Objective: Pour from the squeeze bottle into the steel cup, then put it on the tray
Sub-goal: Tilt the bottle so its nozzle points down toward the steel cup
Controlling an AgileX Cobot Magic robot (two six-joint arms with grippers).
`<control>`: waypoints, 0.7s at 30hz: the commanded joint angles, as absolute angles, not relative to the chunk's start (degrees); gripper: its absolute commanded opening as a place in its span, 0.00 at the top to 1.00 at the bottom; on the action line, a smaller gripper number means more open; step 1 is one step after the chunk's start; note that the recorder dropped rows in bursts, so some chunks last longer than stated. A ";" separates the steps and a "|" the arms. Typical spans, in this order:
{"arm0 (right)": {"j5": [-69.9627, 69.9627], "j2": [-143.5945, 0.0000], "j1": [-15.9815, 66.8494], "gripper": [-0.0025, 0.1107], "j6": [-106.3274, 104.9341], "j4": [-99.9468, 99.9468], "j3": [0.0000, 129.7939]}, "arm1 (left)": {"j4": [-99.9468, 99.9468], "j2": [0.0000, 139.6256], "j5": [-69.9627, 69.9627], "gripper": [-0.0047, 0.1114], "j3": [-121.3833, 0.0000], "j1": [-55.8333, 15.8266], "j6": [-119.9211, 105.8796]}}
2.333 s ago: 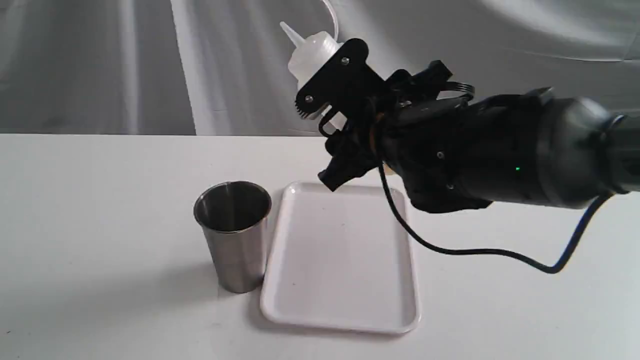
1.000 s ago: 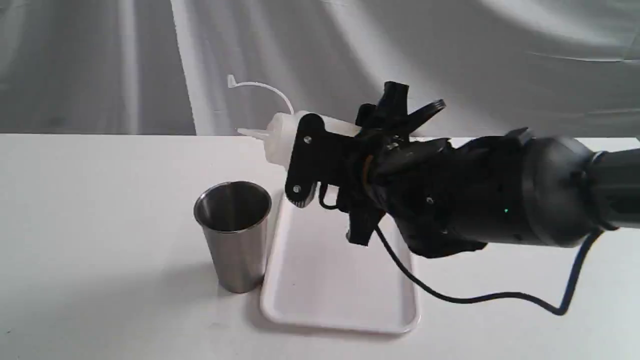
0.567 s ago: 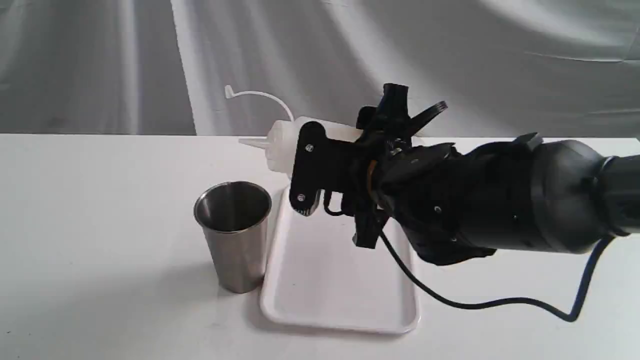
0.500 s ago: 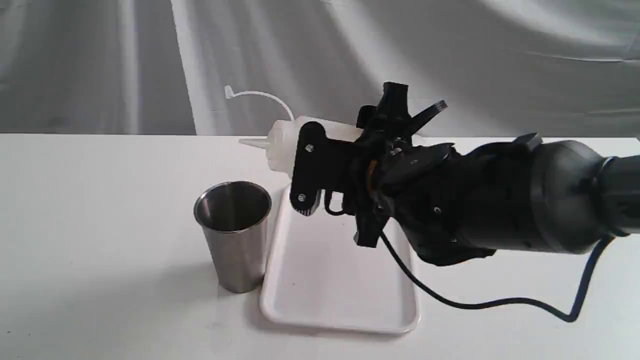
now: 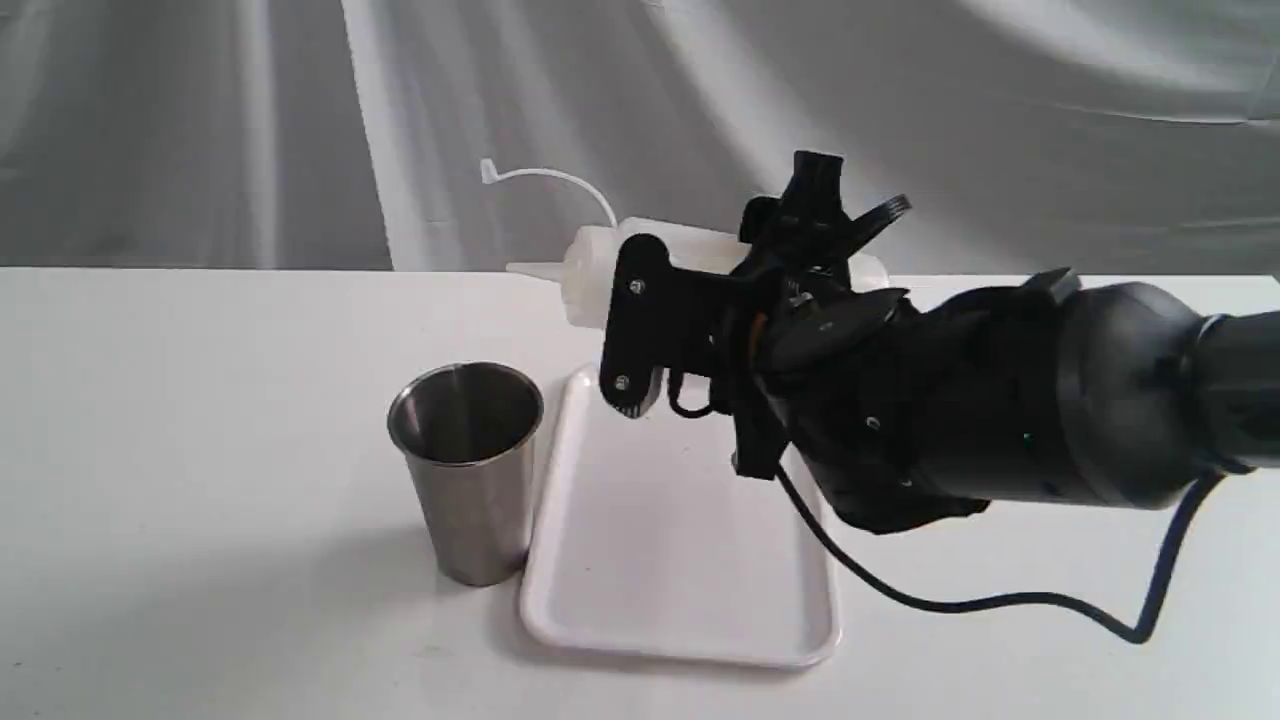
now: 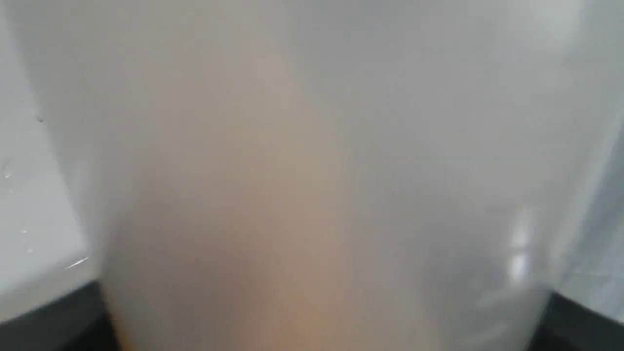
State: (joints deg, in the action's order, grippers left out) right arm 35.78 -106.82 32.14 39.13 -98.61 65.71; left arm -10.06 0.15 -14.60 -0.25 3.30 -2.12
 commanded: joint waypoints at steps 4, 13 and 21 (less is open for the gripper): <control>37.01 -106.41 32.60 0.98 38.95 -99.95 65.76 | -10.04 0.00 -13.89 0.89 0.00 3.44 -1.83; 36.99 -106.41 32.60 0.98 39.57 -99.95 65.76 | -10.04 0.00 -13.89 0.89 0.00 3.44 -1.69; 37.50 -106.41 32.60 0.98 35.75 -99.95 65.76 | -10.04 0.00 -13.89 0.89 0.00 3.44 -1.95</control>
